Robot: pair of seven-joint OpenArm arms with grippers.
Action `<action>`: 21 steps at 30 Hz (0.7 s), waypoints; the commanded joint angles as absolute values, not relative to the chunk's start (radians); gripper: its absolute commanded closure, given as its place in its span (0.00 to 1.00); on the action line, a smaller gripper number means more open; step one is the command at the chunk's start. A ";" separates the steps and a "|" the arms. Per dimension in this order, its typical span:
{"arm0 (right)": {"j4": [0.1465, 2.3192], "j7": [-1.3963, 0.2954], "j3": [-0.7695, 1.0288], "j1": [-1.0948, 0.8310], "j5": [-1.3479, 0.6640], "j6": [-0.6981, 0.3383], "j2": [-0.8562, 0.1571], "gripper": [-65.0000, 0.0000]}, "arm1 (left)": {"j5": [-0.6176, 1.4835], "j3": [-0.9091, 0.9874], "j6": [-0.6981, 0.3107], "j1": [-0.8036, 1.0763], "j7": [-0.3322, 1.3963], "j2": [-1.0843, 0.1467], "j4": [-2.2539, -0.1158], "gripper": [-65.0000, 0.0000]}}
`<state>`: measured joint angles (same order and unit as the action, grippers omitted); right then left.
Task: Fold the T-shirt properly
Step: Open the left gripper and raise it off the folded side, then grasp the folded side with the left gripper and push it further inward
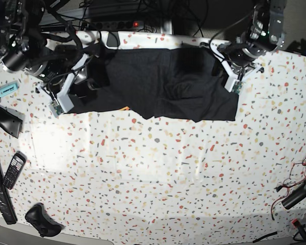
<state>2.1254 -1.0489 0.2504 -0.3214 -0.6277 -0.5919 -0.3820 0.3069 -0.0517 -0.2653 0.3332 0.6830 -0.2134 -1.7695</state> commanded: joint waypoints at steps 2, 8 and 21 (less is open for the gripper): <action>2.144 -1.034 0.257 -0.313 -0.635 -0.595 -0.391 0.61 | 0.316 -0.057 -0.266 0.300 0.665 -0.216 -1.752 1.00; 2.144 -1.032 0.257 -0.313 -0.635 -0.595 -0.391 0.61 | 0.378 -0.062 -0.327 0.294 0.672 -0.213 -1.747 1.00; 2.144 -1.030 0.257 -0.313 -0.634 -0.595 -0.391 0.61 | 0.408 -0.322 -0.360 0.290 0.683 -0.213 -1.836 1.00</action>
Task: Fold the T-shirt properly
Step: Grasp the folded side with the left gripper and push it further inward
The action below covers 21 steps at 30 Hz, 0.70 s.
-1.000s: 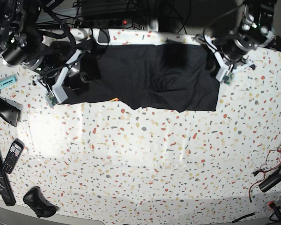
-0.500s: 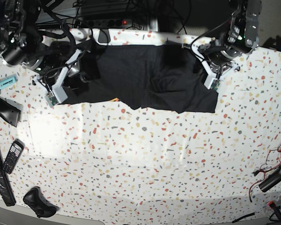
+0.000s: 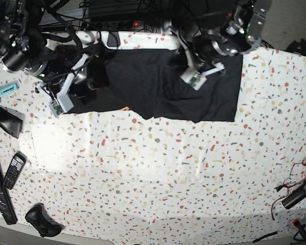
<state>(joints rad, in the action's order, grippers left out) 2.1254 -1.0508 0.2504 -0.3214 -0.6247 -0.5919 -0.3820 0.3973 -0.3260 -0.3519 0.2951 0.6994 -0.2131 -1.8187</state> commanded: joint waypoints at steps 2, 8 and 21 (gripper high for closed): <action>2.144 -1.032 0.257 -0.313 -0.628 -0.595 -0.391 0.61 | 0.354 -0.384 -0.360 0.288 0.684 -0.213 -1.836 1.00; 2.144 -1.037 0.257 -0.313 -0.628 -0.595 -0.391 0.61 | 0.223 -0.407 -0.313 0.245 0.681 -0.214 -1.898 1.00; 2.144 -1.040 0.257 -0.313 -0.629 -0.595 -0.391 0.61 | -0.066 -0.307 -0.184 0.176 0.641 -0.214 -1.771 1.00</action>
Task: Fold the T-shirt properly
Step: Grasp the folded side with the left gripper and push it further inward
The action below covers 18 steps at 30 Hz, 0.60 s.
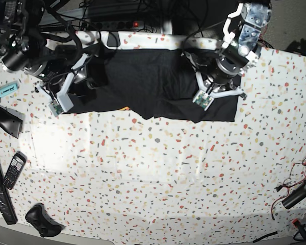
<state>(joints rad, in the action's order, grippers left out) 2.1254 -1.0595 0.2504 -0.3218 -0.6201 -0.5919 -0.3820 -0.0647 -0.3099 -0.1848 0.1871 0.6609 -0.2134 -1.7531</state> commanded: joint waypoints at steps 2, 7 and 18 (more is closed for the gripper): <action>2.144 -1.040 0.257 -0.313 -0.629 -0.595 -0.391 0.61 | -0.071 -0.307 -0.179 0.167 0.635 -0.214 -1.745 1.00; 2.144 -1.039 0.257 -0.313 -0.633 -0.595 -0.390 0.61 | -0.032 -0.309 -0.179 0.131 0.618 -0.213 -1.727 1.00; 2.144 -1.042 0.257 -0.313 -0.633 -0.595 -0.390 0.61 | 0.072 -0.325 -0.195 0.012 0.582 -0.137 -1.592 1.00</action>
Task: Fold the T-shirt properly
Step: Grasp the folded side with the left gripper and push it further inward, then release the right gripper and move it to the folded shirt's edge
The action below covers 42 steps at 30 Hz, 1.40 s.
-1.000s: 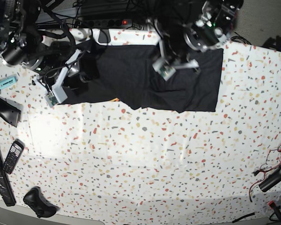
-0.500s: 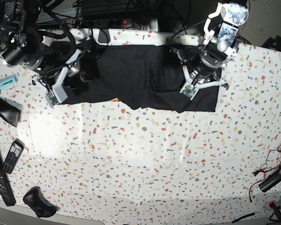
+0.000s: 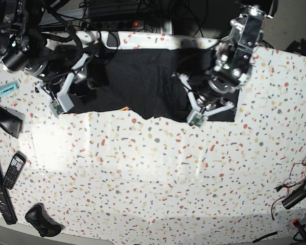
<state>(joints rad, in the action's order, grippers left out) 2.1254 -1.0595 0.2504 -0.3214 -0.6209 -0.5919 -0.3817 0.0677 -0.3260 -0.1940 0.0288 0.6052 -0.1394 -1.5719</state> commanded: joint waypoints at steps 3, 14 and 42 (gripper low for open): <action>2.144 -1.041 0.257 -0.313 -0.632 -0.595 -0.390 0.61 | 0.072 -0.362 -0.194 -0.032 0.582 -0.096 -1.530 1.00; 2.144 -1.046 0.257 -0.313 -0.632 -0.595 -0.390 0.61 | 0.069 -0.495 -0.194 -0.119 0.581 -0.011 -1.524 1.00; 1.736 -1.119 0.493 -0.247 -0.766 -0.541 -0.563 0.61 | 0.293 -0.099 -0.173 0.029 0.650 -0.329 -1.712 0.55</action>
<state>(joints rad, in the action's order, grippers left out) 1.7195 -1.1286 0.4850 -0.2527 -0.7498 -0.5377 -0.5480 0.2909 -0.1062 -0.1711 0.0429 0.6765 -0.3195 -1.6928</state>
